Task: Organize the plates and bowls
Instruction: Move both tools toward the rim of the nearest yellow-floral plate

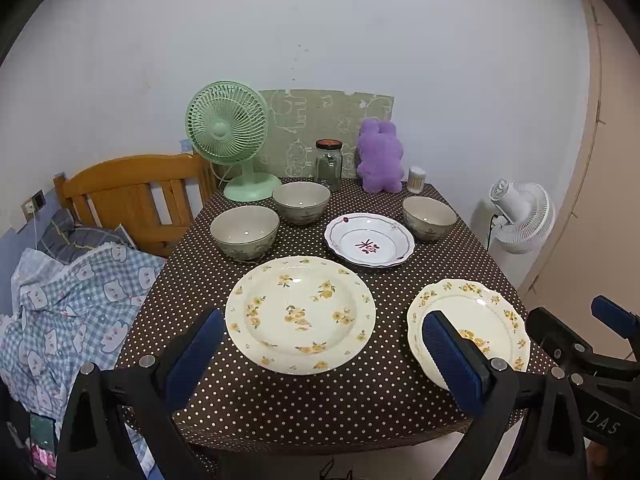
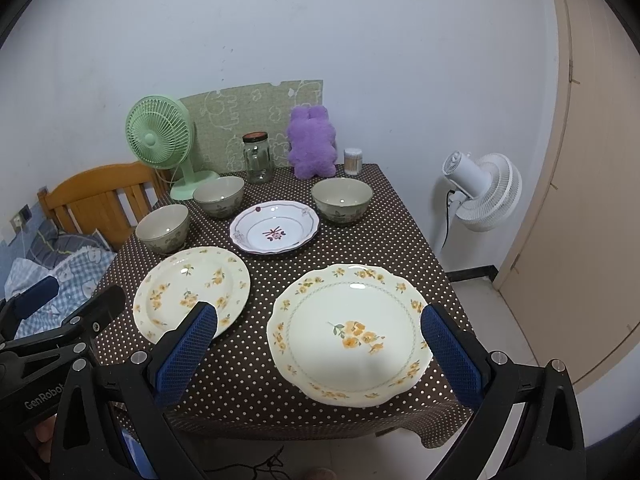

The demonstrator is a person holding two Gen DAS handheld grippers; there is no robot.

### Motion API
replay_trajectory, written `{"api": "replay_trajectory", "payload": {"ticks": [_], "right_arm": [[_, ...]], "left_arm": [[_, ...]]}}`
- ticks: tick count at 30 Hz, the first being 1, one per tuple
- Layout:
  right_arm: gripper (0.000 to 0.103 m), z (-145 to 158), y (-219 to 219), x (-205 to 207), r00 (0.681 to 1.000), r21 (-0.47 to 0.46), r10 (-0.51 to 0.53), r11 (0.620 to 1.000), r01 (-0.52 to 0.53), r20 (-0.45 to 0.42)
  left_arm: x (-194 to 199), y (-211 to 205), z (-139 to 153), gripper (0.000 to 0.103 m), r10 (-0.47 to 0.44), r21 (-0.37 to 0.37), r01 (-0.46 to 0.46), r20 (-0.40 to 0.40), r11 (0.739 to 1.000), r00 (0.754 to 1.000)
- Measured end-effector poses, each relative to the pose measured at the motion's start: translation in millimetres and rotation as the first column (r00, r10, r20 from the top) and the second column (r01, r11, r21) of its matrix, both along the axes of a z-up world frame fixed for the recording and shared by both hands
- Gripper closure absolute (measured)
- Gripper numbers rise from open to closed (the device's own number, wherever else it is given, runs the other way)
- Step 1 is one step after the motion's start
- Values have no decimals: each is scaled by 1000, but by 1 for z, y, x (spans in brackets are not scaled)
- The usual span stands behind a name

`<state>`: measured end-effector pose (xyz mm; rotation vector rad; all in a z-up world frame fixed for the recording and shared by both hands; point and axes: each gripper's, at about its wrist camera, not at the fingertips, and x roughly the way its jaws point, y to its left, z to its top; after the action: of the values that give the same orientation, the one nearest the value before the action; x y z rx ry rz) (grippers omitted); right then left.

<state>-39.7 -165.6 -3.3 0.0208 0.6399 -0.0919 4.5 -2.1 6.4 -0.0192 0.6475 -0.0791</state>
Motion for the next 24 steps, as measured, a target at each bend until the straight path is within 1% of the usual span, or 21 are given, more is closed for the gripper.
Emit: {"api": "replay_trajectory", "payload": {"ticks": [15, 20, 22, 24], "right_arm": [[1, -3, 5, 6, 1000, -2, -8, 1000, 8, -8], [1, -5, 7, 11, 1000, 6, -14, 1000, 14, -21], [1, -5, 8, 12, 999, 9, -17, 1000, 18, -29], [4, -7, 10, 13, 999, 12, -20, 1000, 20, -41]], "left_arm": [[8, 3, -1, 5, -12, 6, 12, 0, 1000, 1000], [10, 2, -4, 8, -18, 12, 19, -3, 1000, 1000], [11, 3, -5, 9, -22, 13, 22, -11, 1000, 1000], [12, 3, -9, 10, -20, 12, 20, -26, 1000, 999]]}}
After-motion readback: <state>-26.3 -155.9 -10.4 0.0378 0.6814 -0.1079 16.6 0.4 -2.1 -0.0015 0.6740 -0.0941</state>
